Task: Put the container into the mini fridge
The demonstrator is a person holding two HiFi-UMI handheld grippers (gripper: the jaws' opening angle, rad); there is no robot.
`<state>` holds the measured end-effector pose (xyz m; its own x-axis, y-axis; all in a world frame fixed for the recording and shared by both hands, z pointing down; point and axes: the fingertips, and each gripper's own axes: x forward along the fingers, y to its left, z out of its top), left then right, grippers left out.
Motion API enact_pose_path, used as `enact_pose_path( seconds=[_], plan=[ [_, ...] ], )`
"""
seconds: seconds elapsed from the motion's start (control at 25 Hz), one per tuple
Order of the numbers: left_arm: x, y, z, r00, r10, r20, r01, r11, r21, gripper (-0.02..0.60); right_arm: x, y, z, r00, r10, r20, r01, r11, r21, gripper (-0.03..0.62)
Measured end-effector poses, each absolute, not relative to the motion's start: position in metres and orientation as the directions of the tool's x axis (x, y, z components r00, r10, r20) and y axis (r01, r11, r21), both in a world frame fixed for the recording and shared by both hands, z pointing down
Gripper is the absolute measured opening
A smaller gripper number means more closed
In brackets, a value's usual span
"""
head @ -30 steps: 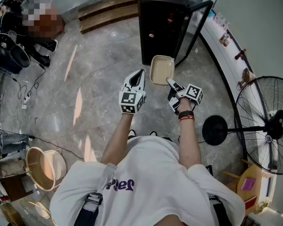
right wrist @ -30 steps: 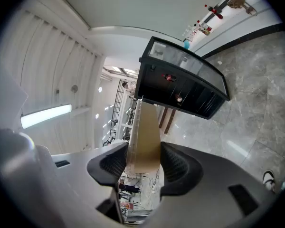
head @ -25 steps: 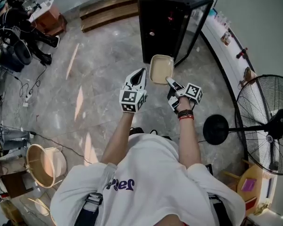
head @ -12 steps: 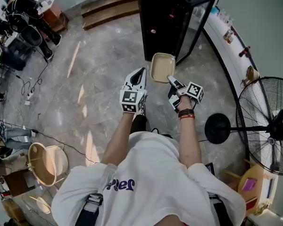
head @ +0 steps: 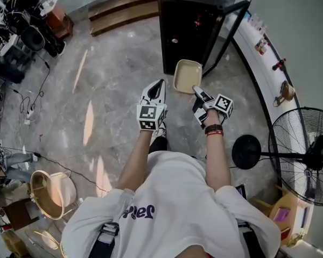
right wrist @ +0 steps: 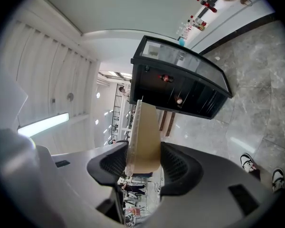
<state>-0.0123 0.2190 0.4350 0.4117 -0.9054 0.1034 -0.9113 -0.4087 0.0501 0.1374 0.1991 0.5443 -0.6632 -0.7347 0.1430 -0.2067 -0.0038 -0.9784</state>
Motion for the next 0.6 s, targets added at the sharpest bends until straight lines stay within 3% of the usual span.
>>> enact_pose_path(
  seconds=[0.6],
  plan=[
    [-0.045, 0.064, 0.425, 0.426, -0.898, 0.106, -0.904, -0.426, 0.031, 0.02, 0.112, 0.055, 0.541, -0.635, -0.753, 0.171, -0.235, -0.023, -0.972, 0.225]
  ],
)
